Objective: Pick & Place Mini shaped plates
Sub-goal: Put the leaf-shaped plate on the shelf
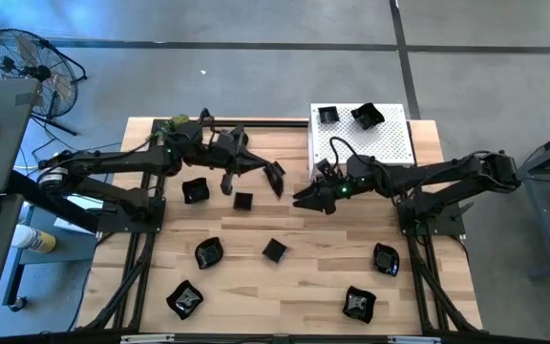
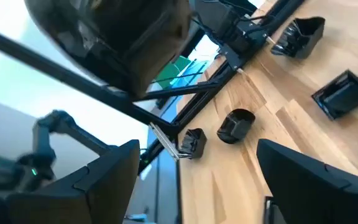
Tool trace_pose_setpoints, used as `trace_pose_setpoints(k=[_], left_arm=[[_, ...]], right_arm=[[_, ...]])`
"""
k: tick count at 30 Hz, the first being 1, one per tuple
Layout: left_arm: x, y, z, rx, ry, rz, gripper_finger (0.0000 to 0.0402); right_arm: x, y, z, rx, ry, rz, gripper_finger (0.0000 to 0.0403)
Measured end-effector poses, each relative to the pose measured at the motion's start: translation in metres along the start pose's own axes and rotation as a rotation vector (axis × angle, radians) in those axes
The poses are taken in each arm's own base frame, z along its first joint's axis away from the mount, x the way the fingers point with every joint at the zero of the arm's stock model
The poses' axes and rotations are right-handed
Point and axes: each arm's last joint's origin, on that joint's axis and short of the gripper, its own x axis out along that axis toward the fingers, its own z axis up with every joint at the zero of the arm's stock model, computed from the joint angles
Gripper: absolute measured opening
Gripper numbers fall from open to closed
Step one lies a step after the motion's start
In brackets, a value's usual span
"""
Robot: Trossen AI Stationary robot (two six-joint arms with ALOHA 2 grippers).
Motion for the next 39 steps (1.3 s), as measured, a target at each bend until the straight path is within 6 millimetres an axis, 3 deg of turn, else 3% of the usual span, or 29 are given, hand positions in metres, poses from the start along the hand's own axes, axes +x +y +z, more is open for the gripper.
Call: trace_pose_setpoints(k=[4, 7, 13, 18, 26, 30, 34, 39], left_arm=[[-0.007, 0.006, -0.006, -0.166, 0.083, 0.084, 0.0], [-0.008, 0.01, -0.012, -0.315, 0.124, 0.186, 0.0], [-0.009, 0.014, -0.016, -0.523, 0.087, 0.362, 0.0], [-0.011, 0.018, -0.017, -0.614, 0.039, 0.491, 0.0], [-0.012, 0.02, -0.016, -0.676, -0.02, 0.568, 0.0], [-0.012, 0.02, -0.016, -0.677, -0.019, 0.566, 0.0], [-0.012, 0.02, -0.016, -0.676, -0.02, 0.566, 0.0], [-0.012, 0.02, -0.016, -0.666, -0.019, 0.567, 0.0]], right_arm=[[-0.006, 0.005, 0.003, -0.118, -0.048, -0.018, 0.0317], [-0.015, 0.007, 0.006, -0.185, -0.132, -0.124, 0.0304], [-0.027, 0.016, 0.018, -0.283, -0.209, -0.396, 0.0225], [-0.012, 0.036, 0.037, -0.349, -0.217, -0.53, 0.018], [0.023, 0.052, 0.057, -0.454, -0.203, -0.692, 0.0231], [0.032, 0.055, 0.064, -0.485, -0.232, -0.719, 0.0237], [0.035, 0.056, 0.066, -0.488, -0.254, -0.715, 0.021], [0.035, 0.057, 0.067, -0.506, -0.275, -0.724, 0.014]])
